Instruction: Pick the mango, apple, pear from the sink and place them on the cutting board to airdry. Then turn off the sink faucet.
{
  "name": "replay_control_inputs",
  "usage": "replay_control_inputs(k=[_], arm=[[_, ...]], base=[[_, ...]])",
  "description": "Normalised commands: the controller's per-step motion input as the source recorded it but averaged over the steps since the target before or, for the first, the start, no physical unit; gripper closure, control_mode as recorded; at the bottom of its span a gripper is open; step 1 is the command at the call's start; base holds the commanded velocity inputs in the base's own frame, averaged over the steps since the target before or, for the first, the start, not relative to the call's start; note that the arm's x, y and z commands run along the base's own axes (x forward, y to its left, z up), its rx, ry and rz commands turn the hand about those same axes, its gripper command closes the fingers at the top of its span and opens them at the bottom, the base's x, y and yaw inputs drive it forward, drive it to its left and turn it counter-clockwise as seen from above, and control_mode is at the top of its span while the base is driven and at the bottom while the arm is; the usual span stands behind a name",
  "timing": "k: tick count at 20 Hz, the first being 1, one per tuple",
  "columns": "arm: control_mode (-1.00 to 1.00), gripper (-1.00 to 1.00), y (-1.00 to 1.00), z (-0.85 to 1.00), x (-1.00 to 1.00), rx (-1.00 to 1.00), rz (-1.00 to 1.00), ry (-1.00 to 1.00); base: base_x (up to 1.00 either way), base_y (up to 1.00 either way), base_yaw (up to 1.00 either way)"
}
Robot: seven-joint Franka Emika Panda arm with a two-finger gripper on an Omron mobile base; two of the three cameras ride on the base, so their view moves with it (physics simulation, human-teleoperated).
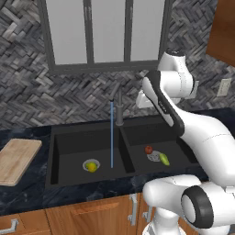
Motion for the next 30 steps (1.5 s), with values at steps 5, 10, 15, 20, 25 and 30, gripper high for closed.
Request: replay_control_inputs(k=[5,10,15,20,25,30], arm=[[-1.0,-1.0,0.01,-0.02,-0.12,0.0,0.0,0.0],[-1.0,-1.0,-0.04,-0.17,-0.06,0.0,0.0,0.0],[-1.0,-1.0,-0.15,-0.25,-0.02,0.0,0.0,-0.01],[-1.0,-1.0,-0.26,-0.13,0.0,0.0,0.0,-0.01],[-1.0,-1.0,-0.18,-0.06,0.0,0.0,0.01,-0.05],[-1.0,-1.0,-0.2,-0.13,0.0,0.0,0.02,-0.07]], base=[[0.0,0.0,0.0],[0.0,0.0,0.0],[0.0,0.0,0.0],[0.0,0.0,0.0],[0.0,0.0,0.0],[0.0,0.0,0.0]])
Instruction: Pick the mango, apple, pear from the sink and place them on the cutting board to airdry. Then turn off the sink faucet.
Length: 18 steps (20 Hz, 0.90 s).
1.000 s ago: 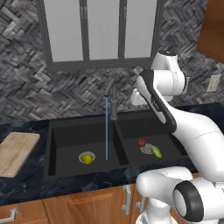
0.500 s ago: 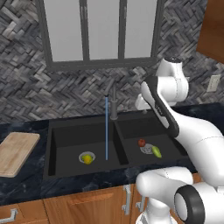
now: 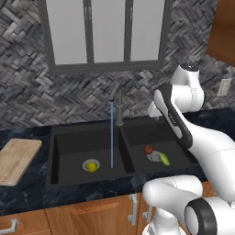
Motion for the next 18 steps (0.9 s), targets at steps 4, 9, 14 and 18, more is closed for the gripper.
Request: replay_control_inputs(k=[4,9,14,18], arm=[[-1.0,-1.0,-0.16,-0.22,0.0,-0.01,0.02,-0.03],[-1.0,-1.0,-0.2,-0.26,0.0,0.0,0.0,0.0],[-1.0,-1.0,-0.22,-0.23,0.0,0.0,0.0,0.0],[-1.0,-1.0,-0.16,-0.26,0.0,-0.02,0.0,0.0]], base=[[0.0,0.0,0.0],[0.0,0.0,0.0],[0.0,0.0,0.0],[0.0,0.0,0.0]])
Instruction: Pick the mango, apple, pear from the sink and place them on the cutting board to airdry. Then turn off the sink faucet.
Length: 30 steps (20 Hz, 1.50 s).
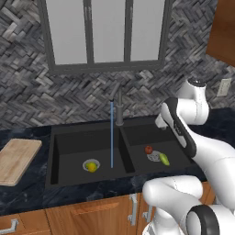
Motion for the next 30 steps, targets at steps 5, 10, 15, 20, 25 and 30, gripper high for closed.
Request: replay_control_inputs(k=[5,10,15,20,25,30], arm=[[-1.0,-1.0,-0.22,-0.27,0.01,-0.02,0.0,0.0],[-1.0,-1.0,-0.2,-0.29,0.05,0.0,0.01,0.0],[-1.0,-1.0,-0.07,-0.26,0.1,0.0,0.0,0.0],[-1.0,-1.0,-0.1,-0.34,0.13,0.0,0.0,0.0],[-1.0,-1.0,-0.12,-0.34,0.14,0.0,0.0,0.04],[-1.0,-1.0,-0.17,-0.31,0.1,0.0,0.0,0.04]], base=[[0.0,0.0,0.0],[0.0,0.0,0.0],[0.0,0.0,0.0],[0.0,0.0,0.0],[0.0,0.0,0.0],[0.0,0.0,0.0]])
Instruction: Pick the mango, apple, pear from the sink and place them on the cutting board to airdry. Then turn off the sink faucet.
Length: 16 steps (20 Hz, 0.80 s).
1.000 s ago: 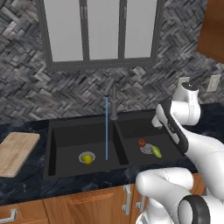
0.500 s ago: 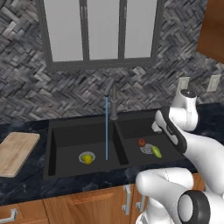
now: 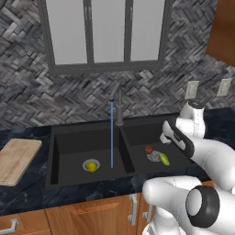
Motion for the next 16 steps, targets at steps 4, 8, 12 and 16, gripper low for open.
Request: replay_control_inputs(k=[4,8,12,16], arm=[[-1.0,-1.0,-0.15,-0.29,0.09,0.0,0.0,0.05],[-1.0,-1.0,-0.09,-0.3,0.09,0.0,0.0,0.04],[-1.0,-1.0,-0.03,-0.34,0.01,0.0,0.0,0.01],[-1.0,-1.0,-0.01,-0.34,0.0,0.0,0.0,0.0]], base=[[0.0,0.0,0.0],[0.0,0.0,0.0],[0.0,0.0,0.0],[0.0,0.0,0.0]])
